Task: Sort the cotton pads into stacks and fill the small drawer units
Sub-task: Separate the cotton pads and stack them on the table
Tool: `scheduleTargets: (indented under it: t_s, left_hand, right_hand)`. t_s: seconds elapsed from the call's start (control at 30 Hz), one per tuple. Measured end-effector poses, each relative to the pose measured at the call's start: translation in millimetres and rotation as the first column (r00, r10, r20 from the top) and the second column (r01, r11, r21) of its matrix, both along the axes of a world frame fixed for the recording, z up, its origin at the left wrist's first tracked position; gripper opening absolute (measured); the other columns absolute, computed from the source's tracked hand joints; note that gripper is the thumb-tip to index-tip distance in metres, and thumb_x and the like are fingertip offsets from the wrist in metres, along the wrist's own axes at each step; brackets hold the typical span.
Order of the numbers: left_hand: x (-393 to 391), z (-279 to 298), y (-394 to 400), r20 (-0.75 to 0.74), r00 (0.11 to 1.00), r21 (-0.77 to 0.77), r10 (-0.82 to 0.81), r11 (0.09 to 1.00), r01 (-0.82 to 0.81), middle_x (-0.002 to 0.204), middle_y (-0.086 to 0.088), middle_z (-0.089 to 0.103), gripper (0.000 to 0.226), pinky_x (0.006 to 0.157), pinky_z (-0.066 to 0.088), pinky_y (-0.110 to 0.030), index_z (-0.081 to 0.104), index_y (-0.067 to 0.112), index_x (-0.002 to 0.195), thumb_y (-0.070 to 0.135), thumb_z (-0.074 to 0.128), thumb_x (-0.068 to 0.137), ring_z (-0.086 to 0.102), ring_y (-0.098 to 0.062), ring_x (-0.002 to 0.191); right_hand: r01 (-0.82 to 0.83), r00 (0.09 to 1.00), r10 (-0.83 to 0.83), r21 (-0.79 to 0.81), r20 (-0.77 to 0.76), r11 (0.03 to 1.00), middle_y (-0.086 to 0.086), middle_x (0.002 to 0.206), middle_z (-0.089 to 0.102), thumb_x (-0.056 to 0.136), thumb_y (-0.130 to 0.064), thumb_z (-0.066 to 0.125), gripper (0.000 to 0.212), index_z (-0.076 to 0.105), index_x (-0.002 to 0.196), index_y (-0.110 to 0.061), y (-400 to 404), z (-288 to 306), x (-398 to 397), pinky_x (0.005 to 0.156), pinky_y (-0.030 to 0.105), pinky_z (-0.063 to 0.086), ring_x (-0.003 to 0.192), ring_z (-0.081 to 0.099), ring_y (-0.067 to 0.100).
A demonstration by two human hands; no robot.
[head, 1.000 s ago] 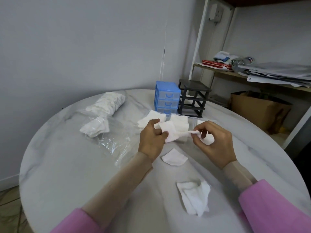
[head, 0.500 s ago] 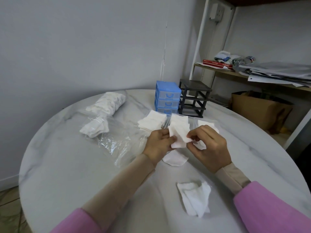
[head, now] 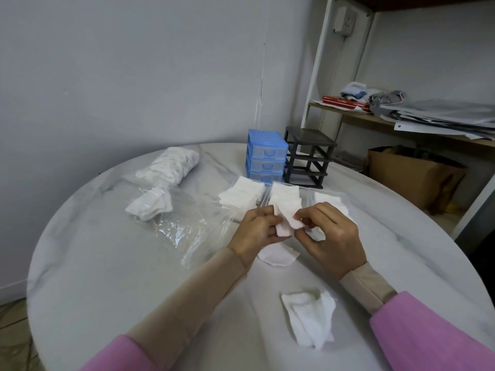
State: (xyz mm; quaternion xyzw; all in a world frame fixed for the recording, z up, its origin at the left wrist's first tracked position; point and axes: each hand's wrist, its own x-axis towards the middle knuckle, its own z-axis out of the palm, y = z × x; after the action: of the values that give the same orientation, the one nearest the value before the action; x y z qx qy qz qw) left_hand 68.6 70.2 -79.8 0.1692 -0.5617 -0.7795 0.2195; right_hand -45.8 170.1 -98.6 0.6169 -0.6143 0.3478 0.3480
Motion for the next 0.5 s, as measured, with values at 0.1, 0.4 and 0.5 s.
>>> scheduleTargets:
  t_s: [0.1,0.4,0.5]
  left_hand:
    - [-0.7,-0.8,0.9,0.007,1.0,0.001,-0.017,1.0,0.017,0.083,-0.004,0.068,0.027,0.064,0.055,-0.017,0.063,0.01,0.095,-0.004,0.04,0.093,0.067,-0.009,0.071]
    - [-1.9,3.8,0.3,0.04,0.999,0.12,0.018,0.992,-0.022,0.064,-0.003,0.068,0.032,0.059,0.054,-0.021,0.061,0.01,0.082,0.003,0.031,0.092,0.062,-0.016,0.069]
    - [-2.6,4.5,-1.9,0.033,0.999,0.15,0.017,0.988,-0.022,0.067,-0.004,0.066,0.027,0.058,0.053,-0.022,0.06,0.009,0.085,0.014,0.035,0.095,0.062,-0.014,0.063]
  right_hand:
    - [0.003,1.0,-0.003,0.022,0.006,1.0,0.007,0.069,0.058,0.072,-0.003,0.069,0.007,0.064,0.077,-0.002,-0.4,-0.9,-0.8,0.061,0.021,0.042,0.068,0.046,0.012]
    - [-0.059,0.996,0.05,0.148,0.068,0.987,0.002,0.075,0.059,0.081,-0.014,0.06,0.01,0.065,0.084,-0.006,0.2,-2.3,-0.1,0.069,0.015,0.04,0.072,0.047,0.01]
    - [-0.095,0.992,0.078,0.172,0.103,0.981,0.001,0.077,0.059,0.084,-0.019,0.057,0.016,0.066,0.087,-0.007,1.2,-1.1,2.1,0.07,0.014,0.042,0.073,0.049,0.009]
